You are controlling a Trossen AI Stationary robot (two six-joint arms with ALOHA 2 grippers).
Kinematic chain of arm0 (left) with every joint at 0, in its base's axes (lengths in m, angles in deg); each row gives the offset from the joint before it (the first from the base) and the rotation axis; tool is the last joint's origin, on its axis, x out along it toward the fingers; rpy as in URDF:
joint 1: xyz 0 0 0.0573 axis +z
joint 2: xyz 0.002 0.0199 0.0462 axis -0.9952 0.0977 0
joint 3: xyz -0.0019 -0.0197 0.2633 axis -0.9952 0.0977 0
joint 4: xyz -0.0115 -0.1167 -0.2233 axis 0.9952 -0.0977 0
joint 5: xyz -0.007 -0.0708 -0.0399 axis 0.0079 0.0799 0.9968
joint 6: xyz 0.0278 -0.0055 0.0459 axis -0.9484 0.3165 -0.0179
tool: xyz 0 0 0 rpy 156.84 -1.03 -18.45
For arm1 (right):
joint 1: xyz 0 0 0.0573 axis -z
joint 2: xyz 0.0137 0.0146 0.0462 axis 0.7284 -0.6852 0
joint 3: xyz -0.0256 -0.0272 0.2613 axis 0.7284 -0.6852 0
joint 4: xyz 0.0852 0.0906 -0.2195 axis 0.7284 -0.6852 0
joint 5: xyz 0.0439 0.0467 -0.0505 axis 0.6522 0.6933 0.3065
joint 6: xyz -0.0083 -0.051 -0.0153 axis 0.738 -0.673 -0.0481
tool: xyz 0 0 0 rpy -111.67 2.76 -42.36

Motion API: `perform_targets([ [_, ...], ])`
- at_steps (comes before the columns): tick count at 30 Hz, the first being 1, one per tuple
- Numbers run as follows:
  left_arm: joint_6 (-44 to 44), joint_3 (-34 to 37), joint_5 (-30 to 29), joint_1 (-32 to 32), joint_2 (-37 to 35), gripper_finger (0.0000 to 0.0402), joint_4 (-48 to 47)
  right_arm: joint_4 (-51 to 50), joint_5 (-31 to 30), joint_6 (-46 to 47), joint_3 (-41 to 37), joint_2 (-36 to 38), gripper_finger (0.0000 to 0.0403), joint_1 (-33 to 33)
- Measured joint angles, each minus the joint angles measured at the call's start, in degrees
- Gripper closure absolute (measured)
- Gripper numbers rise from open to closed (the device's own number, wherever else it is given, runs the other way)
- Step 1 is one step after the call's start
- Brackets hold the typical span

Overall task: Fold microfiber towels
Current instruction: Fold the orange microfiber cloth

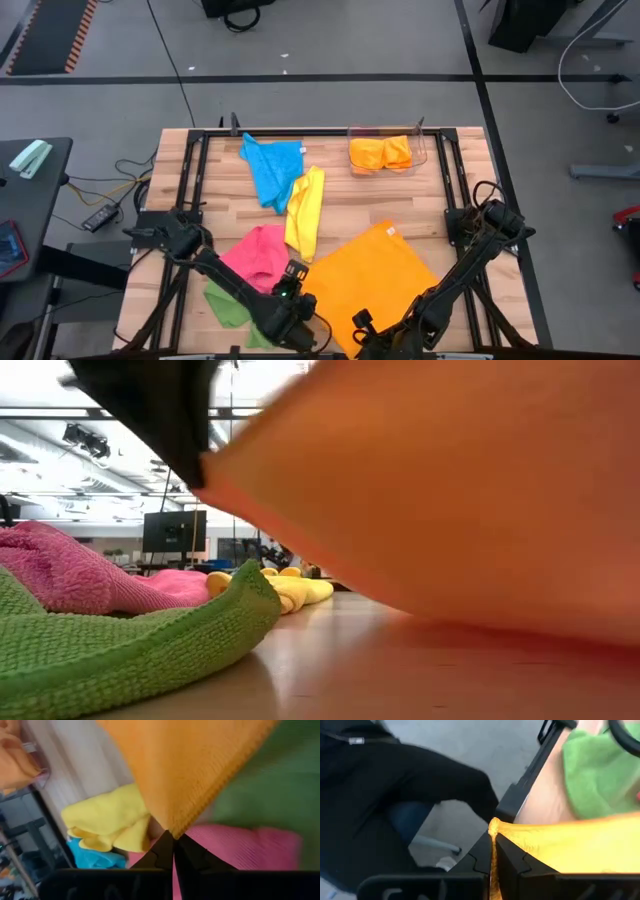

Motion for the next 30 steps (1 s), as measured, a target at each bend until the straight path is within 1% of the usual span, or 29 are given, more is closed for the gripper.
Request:
perform_targets([
  [2,0.28,0.0,0.68,-1.11,-0.77,0.0389,-0.93,2.19,0.29,-1.2,0.0,0.0,0.038,0.7],
  [5,2.14,0.0,0.77,-2.45,-1.95,0.0396,-2.66,7.58,2.76,-5.31,0.02,0.0,0.038,1.64],
  [8,4.09,0.0,0.73,-3.48,-3.19,0.0391,-4.58,12.02,4.74,-8.67,0.04,0.0,0.0379,2.17],
  [11,5.17,0.0,0.74,-4.4,-4.5,0.0384,-4.94,14.89,5.56,-11.45,0.04,0.0,0.0379,2.84],
  [16,5.62,0.0,0.75,-5.94,-7.33,0.0395,-4.85,20.14,7.66,-15.24,0.07,0.0,0.0379,3.22],
  [20,5.95,-0.09,0.01,-6.01,-8.46,0.0387,-3.53,17.22,8.0,-14.86,0.07,0.0,0.0379,2.79],
  [23,3.05,-0.09,-0.44,-5.5,-8.21,0.0379,-2.41,12.78,7.99,-11.89,0.07,0.0,0.0379,2.32],
  [27,-1.14,-0.08,-0.34,-3.87,-7.8,0.0387,1.59,6.95,7.32,-6.76,0.07,0.83,0.0379,0.99],
  [30,-4.5,-0.07,-0.56,-2.03,-7.82,0.0395,4.73,1.88,5.08,-2.08,0.07,2.72,0.0379,-0.35],
])
